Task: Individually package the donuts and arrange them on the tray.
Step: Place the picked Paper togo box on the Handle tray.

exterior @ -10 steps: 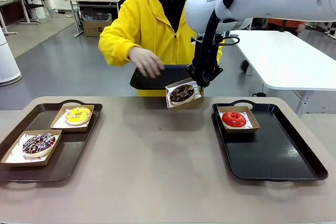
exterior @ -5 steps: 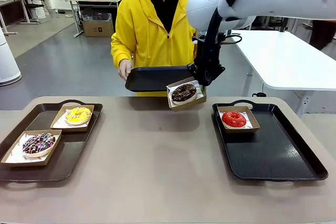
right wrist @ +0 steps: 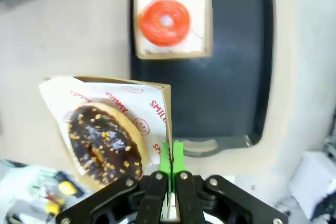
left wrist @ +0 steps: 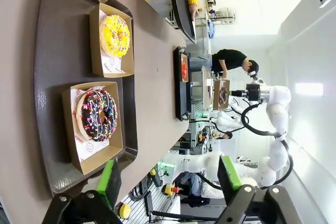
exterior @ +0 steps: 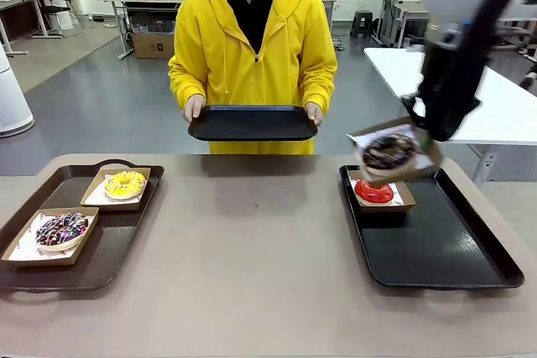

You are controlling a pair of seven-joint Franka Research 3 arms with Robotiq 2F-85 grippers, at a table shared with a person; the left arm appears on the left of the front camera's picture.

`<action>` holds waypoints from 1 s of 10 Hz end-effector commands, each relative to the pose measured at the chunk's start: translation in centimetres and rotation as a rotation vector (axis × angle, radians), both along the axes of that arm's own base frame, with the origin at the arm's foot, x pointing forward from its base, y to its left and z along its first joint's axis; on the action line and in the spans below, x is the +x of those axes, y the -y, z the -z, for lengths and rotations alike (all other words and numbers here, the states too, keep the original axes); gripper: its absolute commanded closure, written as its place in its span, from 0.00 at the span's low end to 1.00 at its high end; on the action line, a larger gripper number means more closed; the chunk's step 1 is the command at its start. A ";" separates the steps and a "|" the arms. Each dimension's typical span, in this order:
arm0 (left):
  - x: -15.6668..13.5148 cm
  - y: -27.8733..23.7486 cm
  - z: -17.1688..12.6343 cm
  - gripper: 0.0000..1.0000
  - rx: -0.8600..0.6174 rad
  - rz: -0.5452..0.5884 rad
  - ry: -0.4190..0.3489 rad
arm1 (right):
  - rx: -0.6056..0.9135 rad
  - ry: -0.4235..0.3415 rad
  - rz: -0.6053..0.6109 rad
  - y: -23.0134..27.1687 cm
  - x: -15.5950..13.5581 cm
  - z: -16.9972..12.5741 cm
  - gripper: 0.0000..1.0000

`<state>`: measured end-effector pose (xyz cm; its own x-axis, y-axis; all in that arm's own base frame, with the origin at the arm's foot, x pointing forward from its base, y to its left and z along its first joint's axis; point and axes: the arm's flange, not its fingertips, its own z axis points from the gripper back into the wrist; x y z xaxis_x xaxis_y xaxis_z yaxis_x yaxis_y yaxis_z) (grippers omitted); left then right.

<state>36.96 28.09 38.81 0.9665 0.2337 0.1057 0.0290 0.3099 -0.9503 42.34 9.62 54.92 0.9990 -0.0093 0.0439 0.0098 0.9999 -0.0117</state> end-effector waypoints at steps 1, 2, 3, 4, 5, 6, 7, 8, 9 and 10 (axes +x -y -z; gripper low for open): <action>-0.3 0.2 -0.3 0.03 -0.006 -0.006 0.009 | 0.002 -0.009 -0.050 5.2 -0.1 2.9 0.99; -0.3 0.2 -0.3 0.03 -0.006 -0.006 0.009 | 0.012 0.007 -0.038 7.3 0.4 4.3 0.99; -0.3 0.2 -0.3 0.03 -0.006 -0.006 0.009 | 0.016 0.012 -0.022 8.9 1.1 5.7 0.99; -0.3 0.2 -0.3 0.03 -0.006 -0.006 0.009 | 0.035 -0.002 -0.023 10.0 1.7 7.2 0.99; -0.3 0.2 -0.3 0.03 -0.006 -0.006 0.009 | 0.054 -0.006 -0.029 10.6 2.3 8.3 0.99; -0.3 0.2 -0.3 0.03 -0.006 -0.006 0.009 | 0.048 -0.011 -0.051 10.7 2.8 8.9 0.99; -0.3 0.2 -0.3 0.03 -0.006 -0.006 0.009 | -0.019 -0.015 -0.074 9.7 3.5 8.8 0.99; -0.3 0.2 -0.3 0.03 -0.006 -0.006 0.009 | 0.027 -0.020 -0.015 11.0 2.3 8.8 0.99; -0.3 0.2 -0.3 0.03 -0.006 -0.006 0.009 | 0.027 -0.020 -0.015 11.0 2.3 8.8 0.99; -0.3 0.2 -0.3 0.03 -0.006 -0.006 0.009 | 0.027 -0.020 -0.015 11.0 2.3 8.8 0.99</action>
